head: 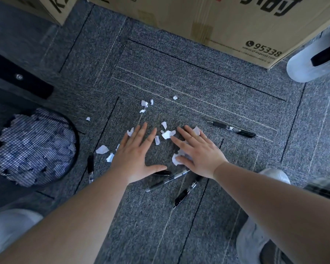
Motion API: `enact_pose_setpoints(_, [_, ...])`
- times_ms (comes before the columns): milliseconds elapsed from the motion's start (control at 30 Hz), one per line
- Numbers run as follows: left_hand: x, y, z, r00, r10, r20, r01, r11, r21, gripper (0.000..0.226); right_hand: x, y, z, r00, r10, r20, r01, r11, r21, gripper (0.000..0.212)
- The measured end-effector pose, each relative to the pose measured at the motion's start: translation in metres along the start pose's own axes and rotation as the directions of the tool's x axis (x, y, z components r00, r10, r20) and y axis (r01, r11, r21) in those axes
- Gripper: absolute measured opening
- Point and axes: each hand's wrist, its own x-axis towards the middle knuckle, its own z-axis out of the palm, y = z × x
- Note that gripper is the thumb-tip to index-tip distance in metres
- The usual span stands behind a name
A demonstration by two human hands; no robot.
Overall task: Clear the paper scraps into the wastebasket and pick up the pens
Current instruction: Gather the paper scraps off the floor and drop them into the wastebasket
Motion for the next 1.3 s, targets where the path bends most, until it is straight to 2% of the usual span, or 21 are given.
enact_pose_setpoints(200, [-0.002,-0.01,0.001,0.993,-0.057,-0.108,0.062,0.997,0.047,0.105,0.03,0.002,-0.004,0.991,0.065,-0.114,-0.054,0.994,0.098,0.05])
enact_pose_setpoints(300, [-0.006,-0.015,0.004,0.986,-0.11,-0.123,0.114,0.993,0.022,0.104,0.038,-0.004,-0.01,0.983,0.065,-0.169,-0.037,0.987,0.159,0.055])
enact_pose_setpoints(433, [-0.012,-0.02,0.01,0.985,-0.146,-0.098,0.149,0.988,0.027,0.104,0.022,0.007,-0.011,0.996,-0.054,-0.076,0.058,0.997,0.043,0.073])
enact_pose_setpoints(533, [-0.016,-0.023,0.014,0.973,-0.192,-0.128,0.197,0.98,0.022,0.102,0.005,0.025,-0.01,0.994,-0.112,0.015,0.113,0.991,-0.079,0.076])
enact_pose_setpoints(600, [-0.016,-0.024,0.016,0.956,-0.264,-0.129,0.259,0.964,-0.052,0.101,0.001,0.032,-0.007,0.991,-0.127,0.043,0.131,0.983,-0.132,0.077])
enact_pose_setpoints(733, [-0.009,-0.02,0.017,0.941,-0.322,-0.107,0.304,0.94,-0.153,0.104,0.007,0.03,-0.001,0.989,-0.148,0.016,0.148,0.975,-0.168,0.078])
enact_pose_setpoints(867, [0.002,-0.008,0.018,0.914,-0.382,-0.134,0.339,0.904,-0.26,0.107,0.022,0.017,0.004,0.992,-0.109,-0.061,0.1,0.985,-0.143,0.072])
enact_pose_setpoints(1033, [0.02,0.008,0.021,0.915,-0.283,-0.286,0.175,0.92,-0.35,0.096,0.049,0.0,0.001,0.987,-0.074,-0.145,0.066,0.996,-0.061,0.064])
enact_pose_setpoints(1167, [0.025,0.009,0.018,0.896,-0.269,-0.353,0.087,0.887,-0.454,0.089,0.058,-0.003,-0.004,0.966,-0.039,-0.256,0.056,0.997,0.06,0.061])
enact_pose_setpoints(1233, [0.024,0.003,0.014,0.894,-0.214,-0.395,0.027,0.903,-0.428,0.085,0.063,-0.004,-0.01,0.95,-0.022,-0.311,0.051,0.995,0.084,0.06])
enact_pose_setpoints(1300, [0.024,-0.007,0.005,0.885,-0.211,-0.415,0.036,0.92,-0.39,0.081,0.072,-0.003,-0.018,0.94,0.026,-0.341,0.01,0.995,0.101,0.061])
